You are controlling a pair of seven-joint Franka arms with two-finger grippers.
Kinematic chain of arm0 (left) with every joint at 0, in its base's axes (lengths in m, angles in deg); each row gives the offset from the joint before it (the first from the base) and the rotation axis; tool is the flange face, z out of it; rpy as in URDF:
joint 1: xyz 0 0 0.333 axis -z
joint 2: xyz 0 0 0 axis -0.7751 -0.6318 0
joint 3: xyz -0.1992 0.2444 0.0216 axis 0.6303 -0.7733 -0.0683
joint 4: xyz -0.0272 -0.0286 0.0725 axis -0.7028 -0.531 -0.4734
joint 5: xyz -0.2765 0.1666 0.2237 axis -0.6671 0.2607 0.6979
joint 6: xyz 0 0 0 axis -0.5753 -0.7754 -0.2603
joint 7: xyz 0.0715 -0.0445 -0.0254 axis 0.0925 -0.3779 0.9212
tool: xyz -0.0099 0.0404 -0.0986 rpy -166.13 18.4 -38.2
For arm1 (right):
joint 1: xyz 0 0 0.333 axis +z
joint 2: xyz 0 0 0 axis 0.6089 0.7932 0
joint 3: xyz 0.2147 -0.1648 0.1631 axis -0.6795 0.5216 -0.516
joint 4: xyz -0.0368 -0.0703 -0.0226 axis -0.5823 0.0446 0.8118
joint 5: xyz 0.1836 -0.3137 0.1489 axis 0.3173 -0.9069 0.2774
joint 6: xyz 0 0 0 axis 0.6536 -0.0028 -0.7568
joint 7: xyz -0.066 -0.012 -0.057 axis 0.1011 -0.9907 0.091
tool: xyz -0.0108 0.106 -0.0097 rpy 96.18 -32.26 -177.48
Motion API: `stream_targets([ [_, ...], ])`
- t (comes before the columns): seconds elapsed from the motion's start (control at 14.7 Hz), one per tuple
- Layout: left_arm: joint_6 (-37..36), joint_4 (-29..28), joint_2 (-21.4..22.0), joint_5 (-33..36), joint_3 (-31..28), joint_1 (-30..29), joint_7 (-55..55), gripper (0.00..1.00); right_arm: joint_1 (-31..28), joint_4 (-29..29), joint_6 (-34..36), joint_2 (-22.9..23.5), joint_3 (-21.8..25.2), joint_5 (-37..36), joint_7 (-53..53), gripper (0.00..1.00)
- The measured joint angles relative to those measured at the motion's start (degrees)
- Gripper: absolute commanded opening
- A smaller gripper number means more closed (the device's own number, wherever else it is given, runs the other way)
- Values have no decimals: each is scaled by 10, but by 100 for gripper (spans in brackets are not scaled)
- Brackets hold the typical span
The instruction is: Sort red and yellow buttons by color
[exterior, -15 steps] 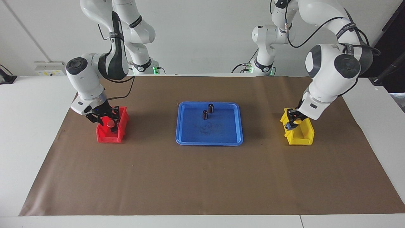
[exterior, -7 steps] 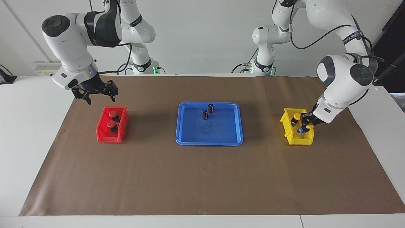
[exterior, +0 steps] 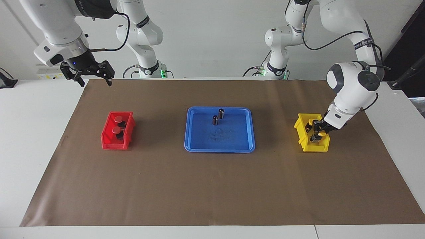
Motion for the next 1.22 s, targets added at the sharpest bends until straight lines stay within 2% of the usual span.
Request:
stream_targets([
  [0.07, 8, -6, 0, 0, 0, 0, 0, 12, -8, 0, 2, 1, 1, 0, 0, 100],
  [0.14, 15, -10, 0, 0, 0, 0, 0, 31, -14, 0, 4, 2, 4, 0, 0, 100],
  [0.2, 20, -13, 0, 0, 0, 0, -1, 44, -14, 0, 6, 2, 11, 0, 0, 100],
  [0.27, 24, -14, 0, 0, 0, 0, -1, 49, -3, 0, 6, 2, 26, 0, 0, 100],
  [0.48, 28, -15, 0, 0, 0, 0, -2, 54, 46, 1, 6, 2, 75, 0, 0, 100],
  [0.61, 28, -15, 0, 0, 0, 0, -2, 59, 48, 1, 6, 2, 78, 0, 0, 100],
  [0.95, 27, -11, 0, 0, 0, 0, -2, 64, 58, 1, 7, 2, 75, 0, 0, 100],
  [1.02, 20, -5, 2, 0, 0, 0, -3, 70, 59, 1, 7, 2, 72, 0, 0, 100],
  [1.15, -17, 23, 5, 0, 0, 0, -3, 97, 61, 2, 7, 2, 68, 0, -2, 100],
  [1.22, -41, 41, 7, 0, 0, 0, -3, 100, 62, 2, 7, 2, 68, 0, -5, 100],
])
